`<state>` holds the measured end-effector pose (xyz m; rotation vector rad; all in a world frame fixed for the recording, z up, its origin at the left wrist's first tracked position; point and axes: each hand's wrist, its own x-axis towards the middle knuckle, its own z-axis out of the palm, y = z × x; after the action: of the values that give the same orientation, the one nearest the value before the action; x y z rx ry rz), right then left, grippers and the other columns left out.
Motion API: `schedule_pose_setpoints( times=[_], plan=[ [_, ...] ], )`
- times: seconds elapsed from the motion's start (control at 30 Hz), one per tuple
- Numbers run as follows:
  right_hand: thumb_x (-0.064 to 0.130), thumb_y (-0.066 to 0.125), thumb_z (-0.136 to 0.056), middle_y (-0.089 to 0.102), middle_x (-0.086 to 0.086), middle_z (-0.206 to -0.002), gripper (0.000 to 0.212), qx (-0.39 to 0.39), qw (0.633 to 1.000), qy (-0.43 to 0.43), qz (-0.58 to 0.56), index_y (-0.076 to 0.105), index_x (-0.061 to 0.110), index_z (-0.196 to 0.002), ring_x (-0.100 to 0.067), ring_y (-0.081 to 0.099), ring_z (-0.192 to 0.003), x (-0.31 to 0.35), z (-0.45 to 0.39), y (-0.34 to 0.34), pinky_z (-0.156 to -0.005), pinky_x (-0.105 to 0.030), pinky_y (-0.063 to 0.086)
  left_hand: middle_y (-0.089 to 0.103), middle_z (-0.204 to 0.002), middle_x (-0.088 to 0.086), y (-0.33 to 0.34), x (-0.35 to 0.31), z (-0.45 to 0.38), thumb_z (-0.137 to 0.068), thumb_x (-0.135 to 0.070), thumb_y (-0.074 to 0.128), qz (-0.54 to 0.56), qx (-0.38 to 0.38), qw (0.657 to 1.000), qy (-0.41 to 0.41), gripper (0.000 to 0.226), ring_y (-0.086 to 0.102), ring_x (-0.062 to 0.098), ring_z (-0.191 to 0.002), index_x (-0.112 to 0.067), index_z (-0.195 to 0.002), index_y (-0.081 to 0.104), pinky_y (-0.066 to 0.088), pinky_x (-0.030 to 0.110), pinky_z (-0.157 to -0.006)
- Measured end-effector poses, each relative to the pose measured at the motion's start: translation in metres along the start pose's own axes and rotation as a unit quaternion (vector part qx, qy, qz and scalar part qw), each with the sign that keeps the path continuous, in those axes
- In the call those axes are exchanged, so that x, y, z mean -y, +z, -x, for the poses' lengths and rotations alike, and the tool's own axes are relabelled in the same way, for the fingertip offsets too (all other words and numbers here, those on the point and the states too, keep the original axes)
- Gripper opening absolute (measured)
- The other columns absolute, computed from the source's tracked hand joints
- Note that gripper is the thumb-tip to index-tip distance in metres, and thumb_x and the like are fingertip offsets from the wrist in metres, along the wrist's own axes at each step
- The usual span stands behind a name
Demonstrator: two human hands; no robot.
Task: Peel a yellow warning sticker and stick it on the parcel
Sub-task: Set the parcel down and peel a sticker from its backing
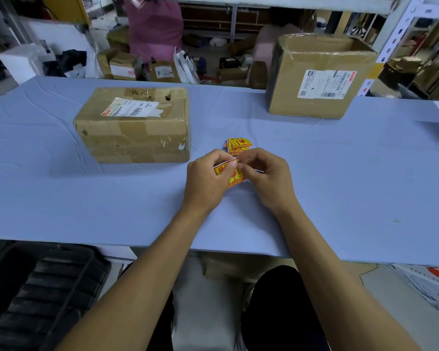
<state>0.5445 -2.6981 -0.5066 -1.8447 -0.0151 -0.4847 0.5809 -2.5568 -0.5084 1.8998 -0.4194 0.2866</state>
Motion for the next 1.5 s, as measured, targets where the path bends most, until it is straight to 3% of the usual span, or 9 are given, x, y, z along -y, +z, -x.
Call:
schedule_pose_setpoints(
  times=[0.2, 0.43, 0.7, 0.87, 1.0, 1.07, 1.17, 1.3, 1.5],
  plan=[
    [-0.004, 0.068, -0.086, 0.07, 0.004, -0.079, 0.019, -0.007, 1.0, -0.02, 0.022, 0.071, 0.014, -0.091, 0.002, 0.061, -0.067, 0.002, 0.002, 0.001, -0.068, -0.019, 0.052, 0.067, -0.072, -0.009, 0.0, -0.001, 0.0, -0.086, -0.02, 0.066, -0.001, -0.001, 1.0, -0.001, 0.009, 0.063, 0.007, -0.068, -0.016, -0.085, 0.074, 0.049, 0.02, -0.064],
    [-0.003, 0.068, -0.086, 0.07, 0.015, -0.08, 0.019, -0.016, 0.997, -0.044, 0.059, 0.072, 0.014, -0.091, 0.003, 0.061, -0.065, 0.002, 0.003, 0.002, -0.066, -0.019, 0.051, 0.069, -0.073, -0.006, 0.001, -0.001, 0.001, -0.086, -0.022, 0.066, -0.001, -0.002, 1.0, -0.015, 0.01, 0.062, 0.006, -0.067, -0.016, -0.084, 0.074, 0.047, 0.018, -0.063],
    [-0.002, 0.069, -0.085, 0.071, 0.007, -0.079, 0.015, -0.005, 1.0, -0.011, 0.029, 0.072, 0.012, -0.089, -0.002, 0.063, -0.068, 0.006, 0.003, 0.0, -0.069, -0.019, 0.051, 0.064, -0.069, -0.012, 0.0, -0.001, 0.0, -0.088, -0.019, 0.064, -0.008, 0.012, 1.0, -0.009, 0.008, 0.059, 0.0, -0.065, -0.016, -0.084, 0.071, 0.042, 0.015, -0.063],
    [0.001, 0.065, -0.091, 0.071, -0.016, -0.082, 0.01, 0.028, 0.997, 0.045, -0.061, 0.071, 0.008, -0.09, -0.018, 0.066, -0.074, 0.012, 0.001, -0.005, -0.071, -0.034, 0.055, 0.063, -0.09, 0.001, 0.0, 0.001, -0.004, -0.083, -0.02, 0.069, -0.002, 0.013, 1.0, 0.011, 0.005, 0.059, 0.01, -0.081, -0.018, -0.086, 0.072, 0.045, 0.019, -0.071],
    [0.0, 0.059, -0.095, 0.069, 0.0, -0.07, 0.02, 0.051, 0.993, 0.072, -0.078, 0.069, 0.011, -0.082, -0.005, 0.064, -0.064, 0.013, -0.001, -0.008, -0.065, -0.023, 0.055, 0.051, -0.101, -0.001, 0.0, 0.002, -0.004, -0.078, -0.016, 0.078, -0.013, -0.014, 1.0, 0.004, 0.016, 0.048, -0.01, -0.088, -0.023, -0.091, 0.071, 0.036, 0.005, -0.076],
    [0.0, 0.058, -0.095, 0.067, 0.0, -0.07, 0.019, 0.059, 0.991, 0.083, -0.081, 0.069, 0.009, -0.083, -0.006, 0.064, -0.065, 0.013, -0.002, -0.009, -0.067, -0.024, 0.055, 0.05, -0.098, -0.001, 0.0, 0.002, -0.003, -0.076, -0.016, 0.08, -0.022, -0.028, 0.999, 0.004, 0.02, 0.046, -0.008, -0.083, -0.02, -0.091, 0.068, 0.035, 0.005, -0.073],
    [0.002, 0.058, -0.096, 0.069, -0.005, -0.077, 0.02, 0.075, 0.99, 0.09, -0.078, 0.069, 0.011, -0.082, -0.009, 0.067, -0.072, 0.013, -0.002, -0.011, -0.071, -0.025, 0.056, 0.061, -0.08, -0.002, 0.001, 0.002, -0.004, -0.08, -0.015, 0.075, -0.006, -0.015, 1.0, 0.014, 0.01, 0.051, 0.004, -0.068, -0.016, -0.08, 0.065, 0.041, 0.018, -0.065],
    [0.002, 0.058, -0.096, 0.07, -0.008, -0.076, 0.018, 0.084, 0.989, 0.091, -0.076, 0.07, 0.007, -0.083, -0.009, 0.068, -0.072, 0.015, -0.002, -0.011, -0.072, -0.024, 0.055, 0.066, -0.07, -0.007, 0.001, 0.003, -0.004, -0.084, -0.013, 0.067, 0.03, 0.014, 0.999, 0.001, 0.003, 0.061, 0.011, -0.064, -0.013, -0.083, 0.07, 0.053, 0.027, -0.064],
    [-0.001, 0.057, -0.095, 0.071, -0.009, -0.07, 0.019, 0.061, 0.986, 0.11, -0.108, 0.07, 0.004, -0.082, -0.009, 0.068, -0.065, 0.016, -0.001, -0.01, -0.07, -0.022, 0.056, 0.067, -0.071, -0.006, 0.001, 0.0, -0.002, -0.085, -0.007, 0.067, 0.031, 0.03, 0.999, 0.012, 0.005, 0.062, 0.008, -0.066, -0.009, -0.086, 0.072, 0.047, 0.014, -0.064]
  ],
)
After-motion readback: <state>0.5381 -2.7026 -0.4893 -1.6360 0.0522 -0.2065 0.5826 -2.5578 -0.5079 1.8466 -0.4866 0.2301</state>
